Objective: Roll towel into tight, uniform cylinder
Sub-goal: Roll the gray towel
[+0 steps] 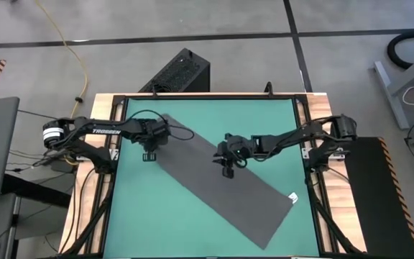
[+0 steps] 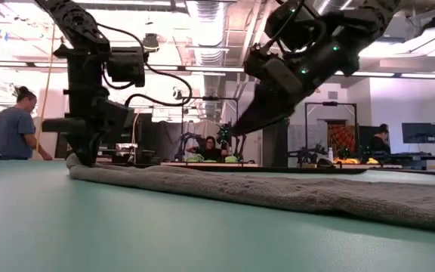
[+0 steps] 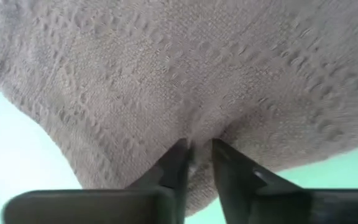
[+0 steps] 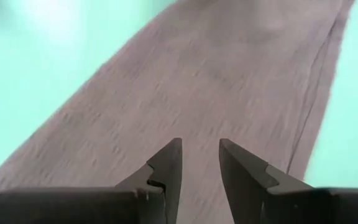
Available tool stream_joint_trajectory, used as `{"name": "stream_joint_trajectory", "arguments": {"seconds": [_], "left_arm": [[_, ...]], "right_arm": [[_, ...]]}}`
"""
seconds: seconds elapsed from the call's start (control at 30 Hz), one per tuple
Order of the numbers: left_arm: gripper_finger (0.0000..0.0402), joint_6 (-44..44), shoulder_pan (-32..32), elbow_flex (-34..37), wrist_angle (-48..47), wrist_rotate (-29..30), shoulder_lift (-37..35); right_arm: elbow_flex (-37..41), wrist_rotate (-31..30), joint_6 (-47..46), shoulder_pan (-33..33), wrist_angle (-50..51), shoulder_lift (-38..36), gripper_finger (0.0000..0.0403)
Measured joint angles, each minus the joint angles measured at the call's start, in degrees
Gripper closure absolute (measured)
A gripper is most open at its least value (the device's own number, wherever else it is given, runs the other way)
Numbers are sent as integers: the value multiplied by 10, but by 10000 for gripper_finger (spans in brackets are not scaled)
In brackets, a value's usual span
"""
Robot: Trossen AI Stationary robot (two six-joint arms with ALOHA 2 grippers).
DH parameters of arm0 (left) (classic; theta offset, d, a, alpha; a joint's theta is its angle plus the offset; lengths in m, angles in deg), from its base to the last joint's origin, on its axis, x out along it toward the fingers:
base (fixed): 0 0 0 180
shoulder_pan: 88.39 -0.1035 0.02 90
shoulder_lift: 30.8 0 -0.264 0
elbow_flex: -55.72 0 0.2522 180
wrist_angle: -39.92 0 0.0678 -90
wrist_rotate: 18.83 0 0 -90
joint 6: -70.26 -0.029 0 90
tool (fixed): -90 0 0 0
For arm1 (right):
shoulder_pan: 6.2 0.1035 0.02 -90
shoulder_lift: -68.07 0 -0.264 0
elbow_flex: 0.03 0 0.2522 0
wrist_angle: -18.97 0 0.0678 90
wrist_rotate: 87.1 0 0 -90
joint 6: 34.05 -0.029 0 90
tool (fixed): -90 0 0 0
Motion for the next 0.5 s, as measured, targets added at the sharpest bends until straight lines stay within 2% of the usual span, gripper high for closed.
{"name": "stream_joint_trajectory", "arguments": {"seconds": [0.17, 0.3, 0.4, 0.5], "left_arm": [[275, 14, 0, -56, -66, -17, 0], [235, 3, -5, -112, -111, 0, 0], [220, -36, -40, -133, -76, -6, -1], [219, -77, -116, -125, -3, -35, 6]], "right_arm": [[0, 0, -10, -6, -39, 41, 271], [-1, -1, -14, -1, -64, 56, 271], [-1, -1, -14, 7, -59, 57, 271], [-1, -1, -14, 15, -58, 46, 271]]}}
